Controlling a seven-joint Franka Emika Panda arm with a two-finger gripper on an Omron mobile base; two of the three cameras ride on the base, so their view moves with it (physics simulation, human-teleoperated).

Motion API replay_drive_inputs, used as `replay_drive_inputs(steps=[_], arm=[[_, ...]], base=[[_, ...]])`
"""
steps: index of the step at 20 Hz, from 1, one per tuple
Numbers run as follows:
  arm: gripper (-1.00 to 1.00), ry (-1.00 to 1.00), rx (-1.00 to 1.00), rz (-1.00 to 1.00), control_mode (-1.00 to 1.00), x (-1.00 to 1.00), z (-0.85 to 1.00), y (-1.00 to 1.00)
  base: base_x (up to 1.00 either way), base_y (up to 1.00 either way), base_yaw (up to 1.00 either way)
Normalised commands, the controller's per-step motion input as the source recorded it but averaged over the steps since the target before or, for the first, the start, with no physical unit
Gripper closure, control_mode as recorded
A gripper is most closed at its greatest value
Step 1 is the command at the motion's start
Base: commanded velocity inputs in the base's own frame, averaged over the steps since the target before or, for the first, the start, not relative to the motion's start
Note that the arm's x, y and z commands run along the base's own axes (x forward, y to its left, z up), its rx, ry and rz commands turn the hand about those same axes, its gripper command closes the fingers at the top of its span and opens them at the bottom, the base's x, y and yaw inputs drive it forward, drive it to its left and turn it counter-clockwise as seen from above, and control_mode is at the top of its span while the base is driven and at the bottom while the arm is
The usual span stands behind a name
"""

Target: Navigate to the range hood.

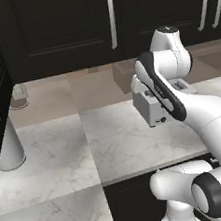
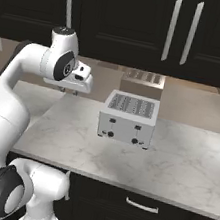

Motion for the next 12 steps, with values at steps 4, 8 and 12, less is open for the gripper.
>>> replay_drive_inputs(steps=[4,8,12], arm=[[-1.0,0.0,0.0,0.0,1.0,0.0,0.0,0.0],[-1.0,0.0,0.0,0.0,1.0,0.0,0.0,0.0],[-1.0,0.0,0.0,0.0,1.0,0.0,0.0,0.0]], base=[[0.0,0.0,0.0],[-0.11,0.0,0.0],[-0.48,0.0,-0.04]])
